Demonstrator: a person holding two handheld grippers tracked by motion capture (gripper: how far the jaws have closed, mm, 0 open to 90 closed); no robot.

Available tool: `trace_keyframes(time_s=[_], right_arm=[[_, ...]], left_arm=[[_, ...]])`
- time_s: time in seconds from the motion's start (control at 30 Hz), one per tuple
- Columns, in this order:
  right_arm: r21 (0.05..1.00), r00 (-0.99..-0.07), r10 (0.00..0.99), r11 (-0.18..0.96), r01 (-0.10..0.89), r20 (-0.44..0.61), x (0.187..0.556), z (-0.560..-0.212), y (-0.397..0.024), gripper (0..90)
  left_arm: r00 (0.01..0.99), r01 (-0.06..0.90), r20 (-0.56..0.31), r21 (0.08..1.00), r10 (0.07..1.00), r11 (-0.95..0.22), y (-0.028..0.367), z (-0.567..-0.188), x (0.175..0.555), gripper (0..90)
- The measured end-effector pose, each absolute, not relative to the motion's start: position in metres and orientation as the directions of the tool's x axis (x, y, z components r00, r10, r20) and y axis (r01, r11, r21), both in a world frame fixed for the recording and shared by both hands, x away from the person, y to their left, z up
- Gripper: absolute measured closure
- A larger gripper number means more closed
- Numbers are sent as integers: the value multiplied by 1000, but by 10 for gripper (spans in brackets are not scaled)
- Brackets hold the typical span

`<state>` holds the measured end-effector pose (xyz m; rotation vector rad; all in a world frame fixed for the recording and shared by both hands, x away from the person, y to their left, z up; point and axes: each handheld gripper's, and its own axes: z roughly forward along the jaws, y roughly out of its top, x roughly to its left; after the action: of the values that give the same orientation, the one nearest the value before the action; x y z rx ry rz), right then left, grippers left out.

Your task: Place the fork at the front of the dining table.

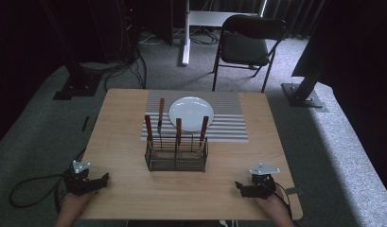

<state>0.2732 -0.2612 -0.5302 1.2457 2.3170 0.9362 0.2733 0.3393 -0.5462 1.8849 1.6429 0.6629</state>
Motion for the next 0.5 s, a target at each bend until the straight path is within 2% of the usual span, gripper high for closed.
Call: trace_keyframes(time_s=[0.1, 0.5], right_arm=[[704, -560, 828, 380, 600, 31, 273, -525, -259, 149], [750, -606, 795, 388, 535, 21, 270, -499, -238, 162]], left_arm=[[132, 721, 11, 685, 991, -104, 339, -546, 273, 8], [133, 721, 11, 685, 991, -104, 339, -546, 273, 8]])
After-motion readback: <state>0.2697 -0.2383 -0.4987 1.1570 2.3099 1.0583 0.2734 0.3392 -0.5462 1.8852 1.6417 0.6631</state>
